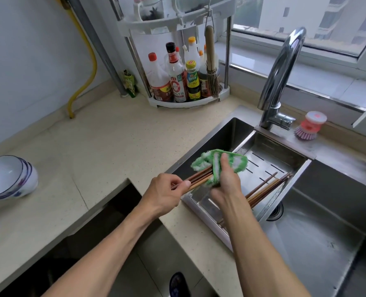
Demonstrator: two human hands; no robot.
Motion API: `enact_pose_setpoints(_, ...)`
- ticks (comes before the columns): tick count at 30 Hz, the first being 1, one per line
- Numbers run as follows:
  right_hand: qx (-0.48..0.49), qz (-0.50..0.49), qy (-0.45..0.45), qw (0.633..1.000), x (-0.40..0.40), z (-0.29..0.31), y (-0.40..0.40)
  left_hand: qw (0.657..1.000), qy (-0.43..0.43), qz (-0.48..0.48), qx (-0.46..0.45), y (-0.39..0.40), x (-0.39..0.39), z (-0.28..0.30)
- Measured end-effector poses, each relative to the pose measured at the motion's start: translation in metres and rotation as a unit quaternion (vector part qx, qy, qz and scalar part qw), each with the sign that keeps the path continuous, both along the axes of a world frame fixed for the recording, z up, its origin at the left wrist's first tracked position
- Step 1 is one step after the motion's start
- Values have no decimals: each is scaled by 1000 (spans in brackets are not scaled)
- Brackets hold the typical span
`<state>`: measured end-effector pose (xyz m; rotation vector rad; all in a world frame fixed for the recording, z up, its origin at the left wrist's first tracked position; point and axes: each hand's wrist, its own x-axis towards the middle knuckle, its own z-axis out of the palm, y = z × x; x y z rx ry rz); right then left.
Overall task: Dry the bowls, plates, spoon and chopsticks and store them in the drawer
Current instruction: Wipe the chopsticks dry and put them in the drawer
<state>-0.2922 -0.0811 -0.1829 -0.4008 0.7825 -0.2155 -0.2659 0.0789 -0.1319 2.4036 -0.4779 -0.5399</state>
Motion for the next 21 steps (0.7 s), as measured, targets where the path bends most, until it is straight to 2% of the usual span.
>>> enact_pose_setpoints(2, -11, 24, -13, 1000, -5, 2, 1, 997, 61, 29, -48, 2, 0, 4)
enact_pose_setpoints(5, -10, 22, -38, 999, -9, 2, -1, 993, 101, 29, -52, 4, 2, 7)
enact_pose_setpoints(11, 3, 43, -5, 999, -18, 1, 40, 998, 21, -45, 30, -9, -1, -1)
enact_pose_setpoints(16, -9, -90, 44, 995, -5, -9, -9, 995, 73, -66, 28, 12, -8, 1)
enact_pose_setpoints(18, -40, -58, 75, 995, -4, -2, 9, 998, 51, -43, 19, -1, -8, 0)
enact_pose_setpoints(21, -43, 6, 42, 998, -8, 4, 43, 999, 43, -17, 25, -13, -6, 1)
